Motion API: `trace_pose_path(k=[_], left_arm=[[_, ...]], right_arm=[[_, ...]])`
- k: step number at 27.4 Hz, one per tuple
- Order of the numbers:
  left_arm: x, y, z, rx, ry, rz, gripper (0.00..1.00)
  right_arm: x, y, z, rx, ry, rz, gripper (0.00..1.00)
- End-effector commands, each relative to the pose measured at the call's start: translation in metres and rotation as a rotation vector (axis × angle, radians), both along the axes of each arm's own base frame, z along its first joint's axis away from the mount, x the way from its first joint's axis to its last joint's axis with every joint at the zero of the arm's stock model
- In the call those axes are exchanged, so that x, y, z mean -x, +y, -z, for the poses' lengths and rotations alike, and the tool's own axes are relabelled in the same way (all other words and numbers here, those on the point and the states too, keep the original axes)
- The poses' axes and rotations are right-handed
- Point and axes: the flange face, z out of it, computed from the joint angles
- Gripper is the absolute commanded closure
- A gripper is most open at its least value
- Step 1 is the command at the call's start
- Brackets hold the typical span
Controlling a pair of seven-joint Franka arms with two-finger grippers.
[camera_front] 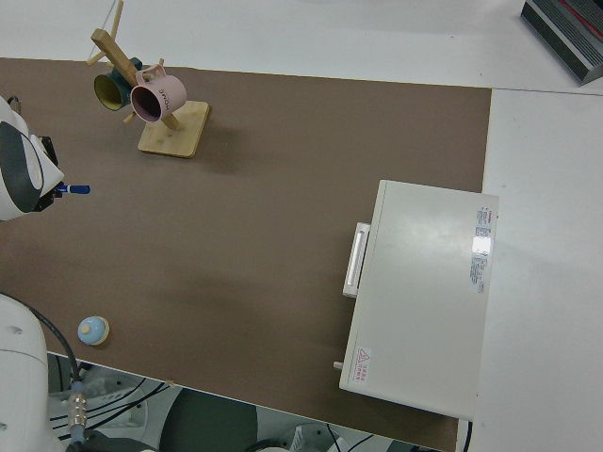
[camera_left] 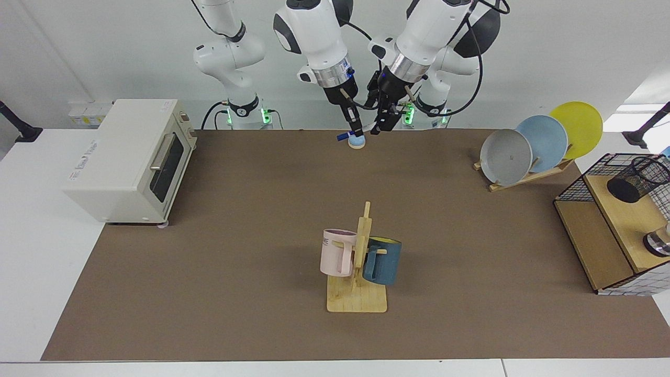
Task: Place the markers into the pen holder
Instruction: 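Lift the marker with the right gripper while the left gripper approaches, then grasp the marker with the left gripper beside the right gripper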
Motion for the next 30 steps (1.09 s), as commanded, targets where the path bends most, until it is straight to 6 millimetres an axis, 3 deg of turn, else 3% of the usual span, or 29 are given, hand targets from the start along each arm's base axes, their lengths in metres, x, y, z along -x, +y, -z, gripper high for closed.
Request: trace_pose_path(k=[1, 10, 21, 30], left_arm=[[0.006, 0.003, 0.002, 0.011, -0.031, 0.008, 0.19], [0.007, 0.008, 0.011, -0.023, -0.044, 0.015, 0.34], [0.006, 0.007, 0.011, -0.023, -0.052, 0.015, 0.36], [0.003, 0.006, 0.010, -0.012, -0.074, 0.009, 0.71]], right_arm=[[-0.002, 0.001, -0.002, 0.008, 0.022, 0.005, 1.00], [0.000, -0.001, -0.004, 0.025, 0.028, -0.013, 1.00], [-0.002, -0.004, -0.006, 0.022, 0.025, -0.013, 1.00], [-0.003, -0.005, -0.008, 0.018, 0.023, -0.011, 1.00]])
